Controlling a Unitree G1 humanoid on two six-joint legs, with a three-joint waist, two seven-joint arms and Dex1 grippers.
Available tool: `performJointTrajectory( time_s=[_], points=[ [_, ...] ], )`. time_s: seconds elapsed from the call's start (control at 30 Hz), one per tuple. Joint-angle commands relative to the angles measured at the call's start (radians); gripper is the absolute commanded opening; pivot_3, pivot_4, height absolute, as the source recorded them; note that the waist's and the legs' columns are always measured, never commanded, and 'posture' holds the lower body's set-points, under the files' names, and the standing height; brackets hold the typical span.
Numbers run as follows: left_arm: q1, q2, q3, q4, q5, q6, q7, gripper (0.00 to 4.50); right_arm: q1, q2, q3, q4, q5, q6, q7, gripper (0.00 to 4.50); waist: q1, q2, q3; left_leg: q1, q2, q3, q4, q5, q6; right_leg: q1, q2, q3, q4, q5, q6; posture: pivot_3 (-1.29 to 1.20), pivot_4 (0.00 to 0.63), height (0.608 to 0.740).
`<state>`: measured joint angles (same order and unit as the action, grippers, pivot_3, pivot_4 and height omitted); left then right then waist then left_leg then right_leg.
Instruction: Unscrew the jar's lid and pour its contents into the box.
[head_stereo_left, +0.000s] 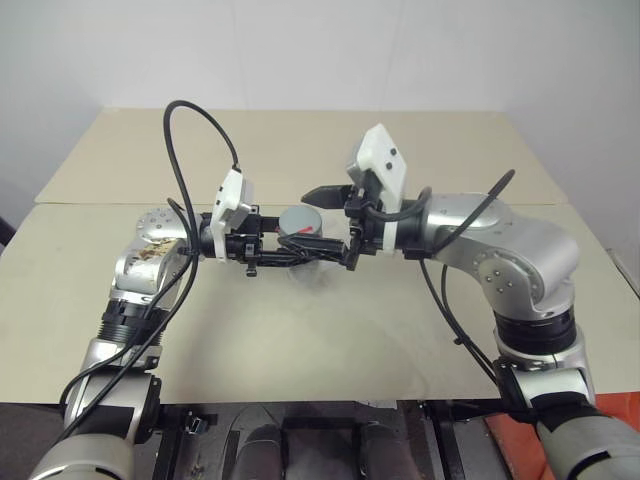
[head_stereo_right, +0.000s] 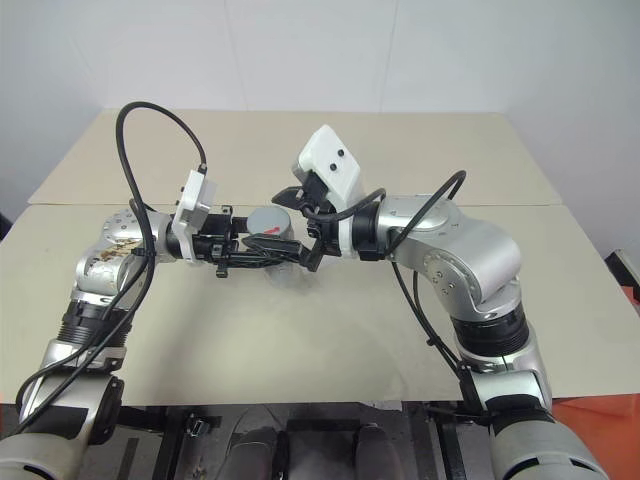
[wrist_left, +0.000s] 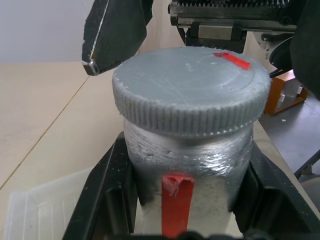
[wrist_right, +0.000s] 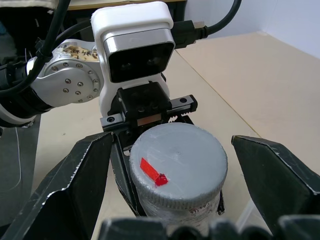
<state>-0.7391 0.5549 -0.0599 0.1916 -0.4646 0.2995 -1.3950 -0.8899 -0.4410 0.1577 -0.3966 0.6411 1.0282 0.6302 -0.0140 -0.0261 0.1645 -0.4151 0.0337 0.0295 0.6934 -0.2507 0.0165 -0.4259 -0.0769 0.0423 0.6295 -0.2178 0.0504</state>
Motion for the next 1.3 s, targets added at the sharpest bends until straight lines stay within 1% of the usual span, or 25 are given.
performJointTrajectory(
  time_s=[0.03,0.13,0.17,0.2,0.23,0.3,0.33,0.57,0.83,1.07,1.1,1.2,1.3],
  points=[
    [-0.004,0.007,0.014,-0.036,-0.004,-0.017,0.002,2.06,-0.029,0.003,0.001,-0.014,-0.001,-0.007,0.007,4.44,0.0,0.0,0.0,0.0,0.0,0.0,0.0,0.0,0.0,0.0,0.0,0.0,0.0,0.0,0.0,0.0,0.15,0.74],
    [0.003,0.009,0.015,-0.047,-0.006,-0.014,0.004,2.06,-0.028,0.002,0.004,-0.012,0.001,-0.007,0.009,4.44,0.0,0.0,0.0,0.0,0.0,0.0,0.0,0.0,0.0,0.0,0.0,0.0,0.0,0.0,0.0,0.0,0.15,0.74],
    [0.002,0.009,0.015,-0.048,-0.006,-0.013,0.005,2.06,-0.029,0.001,0.005,-0.01,-0.001,-0.008,0.01,4.08,0.0,0.0,0.0,0.0,0.0,0.0,0.0,0.0,0.0,0.0,0.0,0.0,0.0,0.0,0.0,0.0,0.15,0.74],
    [0.002,0.01,0.015,-0.049,-0.006,-0.012,0.005,2.06,-0.03,0.003,0.003,-0.008,-0.002,-0.009,0.007,3.92,0.0,0.0,0.0,0.0,0.0,0.0,0.0,0.0,0.0,0.0,0.0,0.0,0.0,0.0,0.0,0.0,0.15,0.74],
    [0.003,0.011,0.015,-0.05,-0.006,-0.011,0.005,2.06,-0.03,0.004,0.003,-0.007,-0.003,-0.011,0.006,3.63,0.0,0.0,0.0,0.0,0.0,0.0,0.0,0.0,0.0,0.0,0.0,0.0,0.0,0.0,0.0,0.0,0.15,0.74],
    [0.004,0.013,0.015,-0.052,-0.006,-0.011,0.005,2.06,-0.03,0.005,0.002,-0.005,-0.005,-0.014,0.004,2.92,0.0,0.0,0.0,0.0,0.0,0.0,0.0,0.0,0.0,0.0,0.0,0.0,0.0,0.0,0.0,0.0,0.15,0.74],
    [0.005,0.013,0.015,-0.053,-0.006,-0.011,0.006,2.06,-0.03,0.004,0.001,-0.005,-0.006,-0.017,0.005,2.77,0.0,0.0,0.0,0.0,0.0,0.0,0.0,0.0,0.0,0.0,0.0,0.0,0.0,0.0,0.0,0.0,0.15,0.74],
    [0.026,0.013,0.01,-0.067,-0.009,-0.002,0.008,2.06,-0.04,-0.001,-0.008,-0.002,-0.014,-0.027,0.01,2.77,0.0,0.0,0.0,0.0,0.0,0.0,0.0,0.0,0.0,0.0,0.0,0.0,0.0,0.0,0.0,0.0,0.15,0.74],
    [0.096,0.015,-0.013,-0.098,-0.018,0.017,-0.012,2.06,-0.067,-0.059,-0.055,0.027,-0.017,-0.084,0.078,2.77,0.001,0.0,0.0,0.0,0.0,0.0,0.0,0.0,0.0,0.0,0.0,0.0,0.0,0.0,0.0,0.0,0.15,0.74],
    [0.082,0.013,-0.004,-0.091,-0.017,0.008,-0.005,2.06,-0.067,-0.09,-0.076,0.045,-0.022,-0.11,0.115,2.77,0.001,0.0,0.0,0.0,0.0,0.0,0.0,0.0,0.0,0.0,0.0,0.0,-0.001,0.0,0.0,0.0,0.15,0.74],
    [0.079,0.015,0.003,-0.09,-0.018,0.007,0.001,2.06,-0.06,-0.097,-0.085,0.046,-0.024,-0.109,0.11,2.77,0.001,0.0,0.0,0.0,0.0,0.0,0.0,0.0,0.0,0.0,0.0,0.0,-0.001,0.0,0.0,0.0,0.15,0.74],
    [0.071,0.047,0.044,-0.084,-0.02,-0.002,0.019,2.06,0.021,-0.138,-0.103,0.079,-0.1,-0.147,0.059,2.77,0.004,0.0,0.0,0.0,0.0,0.0,0.0,0.0,0.0,0.001,0.0,-0.001,-0.001,0.0,0.0,0.0,0.15,0.74],
    [0.07,0.075,0.078,-0.071,-0.015,-0.017,0.043,2.06,0.121,-0.142,-0.134,0.12,-0.163,-0.205,-0.004,2.77,0.002,0.0,0.0,0.0,0.0,0.0,0.0,0.0,0.0,0.001,0.0,0.0,-0.002,0.0,0.0,0.0,0.15,0.74]
  ],
)
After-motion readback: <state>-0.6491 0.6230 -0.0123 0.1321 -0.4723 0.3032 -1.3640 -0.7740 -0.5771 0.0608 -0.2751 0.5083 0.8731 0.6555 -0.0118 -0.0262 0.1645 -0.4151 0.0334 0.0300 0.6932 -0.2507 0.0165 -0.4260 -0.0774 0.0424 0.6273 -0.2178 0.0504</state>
